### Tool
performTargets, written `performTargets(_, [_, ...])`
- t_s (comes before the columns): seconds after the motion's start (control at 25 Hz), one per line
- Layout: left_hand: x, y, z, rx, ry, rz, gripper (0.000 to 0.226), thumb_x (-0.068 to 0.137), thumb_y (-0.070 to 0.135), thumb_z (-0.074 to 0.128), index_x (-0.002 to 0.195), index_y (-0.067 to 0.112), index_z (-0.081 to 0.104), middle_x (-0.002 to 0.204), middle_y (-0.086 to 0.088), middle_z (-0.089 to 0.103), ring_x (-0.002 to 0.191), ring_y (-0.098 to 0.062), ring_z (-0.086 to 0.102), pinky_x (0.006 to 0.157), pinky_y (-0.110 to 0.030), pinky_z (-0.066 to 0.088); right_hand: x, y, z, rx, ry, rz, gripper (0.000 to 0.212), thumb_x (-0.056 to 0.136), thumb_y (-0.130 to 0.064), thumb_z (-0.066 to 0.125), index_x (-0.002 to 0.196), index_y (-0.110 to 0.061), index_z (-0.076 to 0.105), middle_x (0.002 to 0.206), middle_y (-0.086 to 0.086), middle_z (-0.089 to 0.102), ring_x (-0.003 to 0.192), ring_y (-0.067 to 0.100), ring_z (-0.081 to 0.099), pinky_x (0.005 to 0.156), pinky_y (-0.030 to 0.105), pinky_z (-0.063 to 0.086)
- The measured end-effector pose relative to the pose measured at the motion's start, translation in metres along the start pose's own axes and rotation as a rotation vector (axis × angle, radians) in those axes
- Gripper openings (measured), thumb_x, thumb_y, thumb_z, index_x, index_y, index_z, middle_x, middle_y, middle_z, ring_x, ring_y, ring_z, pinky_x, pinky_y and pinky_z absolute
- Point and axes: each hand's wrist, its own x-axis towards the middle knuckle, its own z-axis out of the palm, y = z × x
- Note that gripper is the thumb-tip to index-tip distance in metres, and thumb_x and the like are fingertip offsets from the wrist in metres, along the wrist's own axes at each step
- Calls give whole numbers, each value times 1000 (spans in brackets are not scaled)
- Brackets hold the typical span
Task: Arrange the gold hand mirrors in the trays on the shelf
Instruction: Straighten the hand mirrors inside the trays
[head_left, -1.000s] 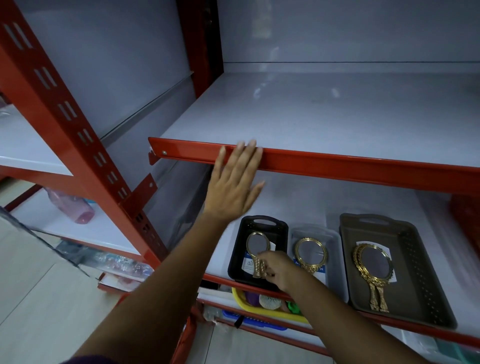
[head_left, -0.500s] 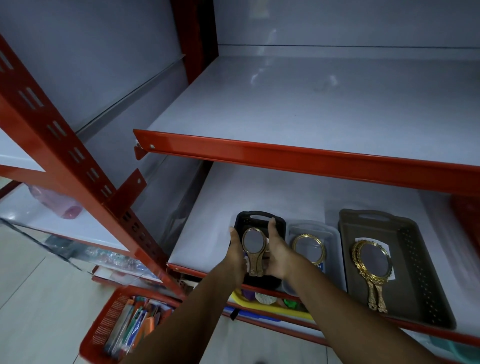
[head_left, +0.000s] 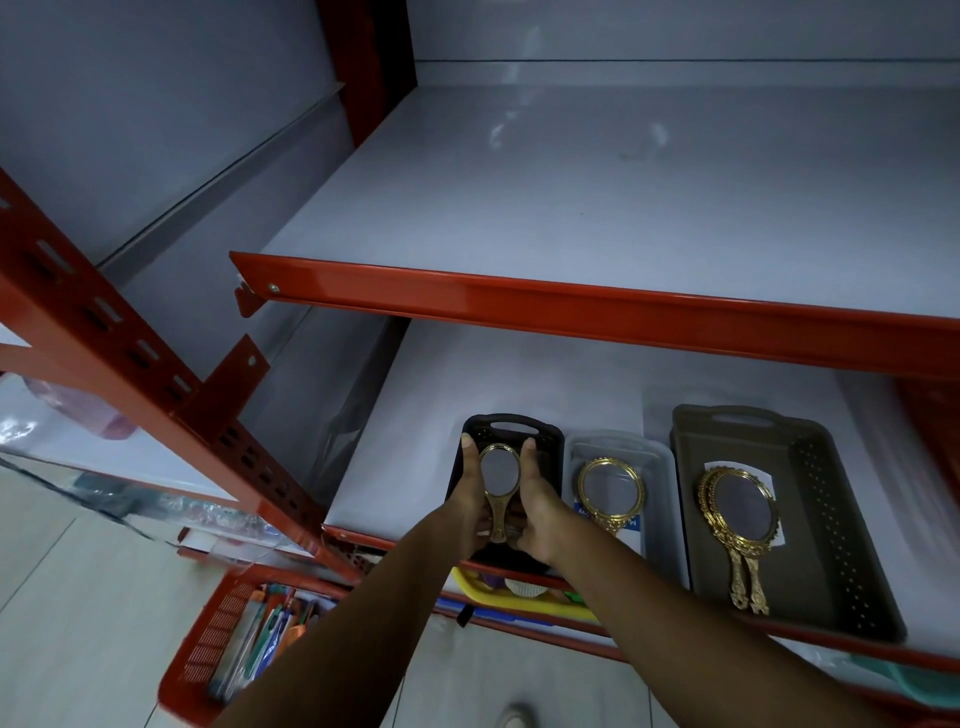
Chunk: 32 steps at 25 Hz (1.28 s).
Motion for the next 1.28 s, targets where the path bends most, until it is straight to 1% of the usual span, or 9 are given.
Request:
performTargets(0.16, [7,-4,5,-77,12,92,87,86,75,15,138,12,46,133,-18,54,120,-30,52,94,-37,43,-22,-5,-7,20,-20,-15,91,79,-78,35,135,-7,48,119,19,65,106,32,62,73,40,53])
performTargets(0.32, [1,-14,20,16,39,171,91,86,75,14,145,9,35,149,-14,37,137,-29,35,112,-40,28,-48,-6,-52,17,145,-194,76,91,-64,30,140,-8,43,141,15,50,128,30,48,105,42,36])
performTargets(0.4, [2,-20,37,-31,-28,129,95,87,74,16,143,0,35,148,-17,38,136,-29,36,114,-38,26,-58,-5,-82,92,246,-245,72,93,-62,30,141,-10,43,144,14,47,131,29,45,104,41,36])
performTargets(0.52, [0,-25,69,-76,-179,-50,106,81,81,18,138,-5,42,138,-22,49,128,-30,46,105,-35,37,-64,0,-107,237,282,-160,66,91,-64,32,111,-7,58,81,14,70,74,22,61,66,30,47])
performTargets(0.6, [1,-29,86,-61,-258,-135,102,78,84,21,124,0,58,120,-21,63,116,-30,55,98,-37,43,-57,1,-115,225,276,-73,68,88,-67,33,95,-5,59,53,9,60,52,17,51,51,28,40])
performTargets(0.8, [4,-38,105,10,-164,-201,93,84,78,26,123,-2,54,106,-23,67,106,-31,57,86,-36,44,-31,2,-118,118,184,20,92,76,-79,40,130,-7,55,117,20,66,96,32,63,74,38,53])
performTargets(0.96, [2,-40,111,75,-109,-149,98,84,78,24,136,-4,44,129,-25,53,124,-35,47,104,-40,36,-39,0,-121,59,118,17,92,79,-78,35,134,-6,50,113,20,66,88,29,63,63,35,49])
performTargets(1.16, [12,-50,133,105,19,-17,81,88,73,22,128,9,52,110,-17,61,101,-25,57,83,-31,47,-53,-3,-146,27,48,-29,83,82,-73,37,127,-6,55,101,15,66,92,26,62,78,35,50])
performTargets(1.28, [13,-56,165,167,28,81,88,89,71,20,147,7,31,148,-15,37,136,-26,36,111,-37,28,-72,-12,-194,106,84,-139,69,87,-67,38,122,-10,57,121,15,62,112,29,57,92,37,46])
